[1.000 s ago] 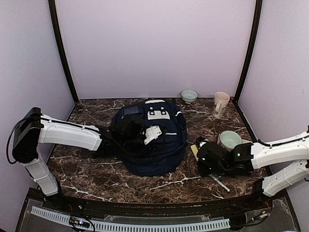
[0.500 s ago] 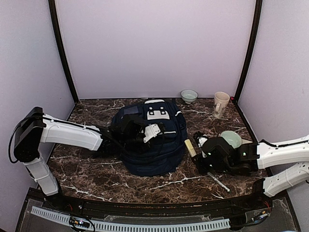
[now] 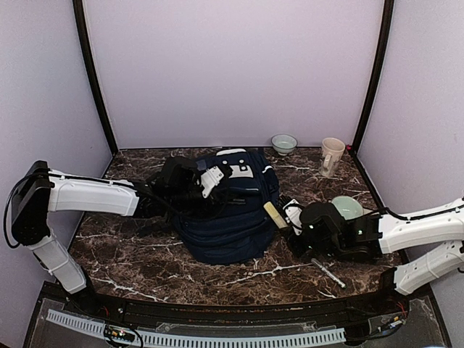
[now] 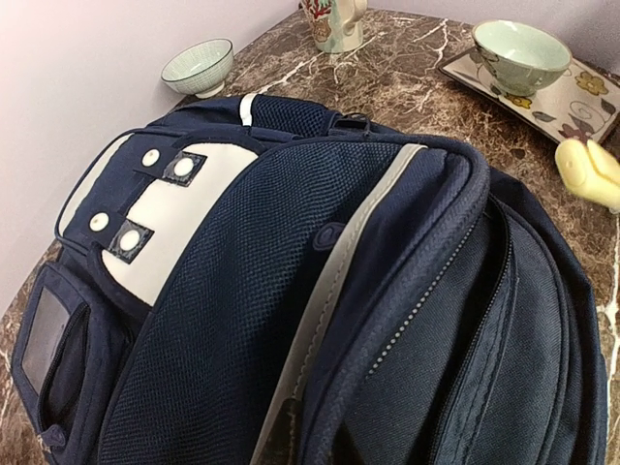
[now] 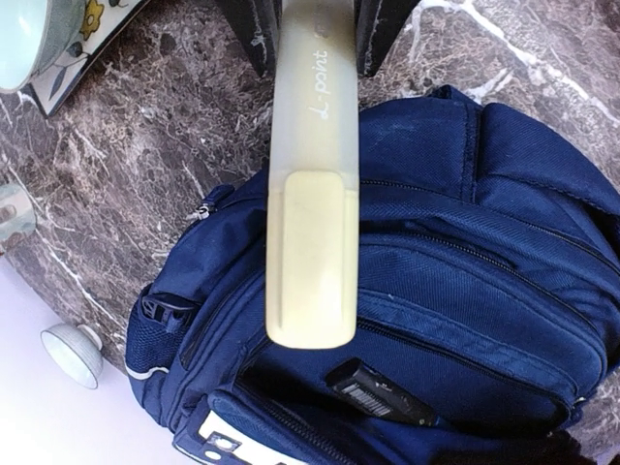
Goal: Pack the student bag
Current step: Place the pen in the upper front pocket of the bag.
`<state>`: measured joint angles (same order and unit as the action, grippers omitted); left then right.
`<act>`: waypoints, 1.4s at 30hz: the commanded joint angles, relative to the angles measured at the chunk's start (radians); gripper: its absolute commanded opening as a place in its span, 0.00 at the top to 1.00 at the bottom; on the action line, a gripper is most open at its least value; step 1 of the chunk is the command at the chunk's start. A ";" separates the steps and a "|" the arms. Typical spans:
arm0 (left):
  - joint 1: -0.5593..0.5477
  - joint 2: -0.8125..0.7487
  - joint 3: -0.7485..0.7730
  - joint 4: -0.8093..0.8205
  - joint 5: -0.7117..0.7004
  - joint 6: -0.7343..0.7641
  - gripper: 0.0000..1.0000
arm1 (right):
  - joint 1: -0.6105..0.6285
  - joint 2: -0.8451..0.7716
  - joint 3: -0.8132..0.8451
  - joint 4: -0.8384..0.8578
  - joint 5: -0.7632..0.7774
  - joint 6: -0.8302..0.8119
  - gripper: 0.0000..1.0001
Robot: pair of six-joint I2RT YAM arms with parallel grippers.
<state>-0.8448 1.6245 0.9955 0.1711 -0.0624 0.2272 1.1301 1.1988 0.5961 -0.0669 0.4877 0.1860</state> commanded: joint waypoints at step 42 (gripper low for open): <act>0.058 -0.090 -0.033 0.037 0.272 -0.210 1.00 | 0.043 0.478 0.550 -0.187 0.280 -0.752 1.00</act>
<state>-0.7883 1.5658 0.9379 0.2070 0.1692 0.0483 1.1618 1.6592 1.1099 -0.2394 0.7319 -0.5152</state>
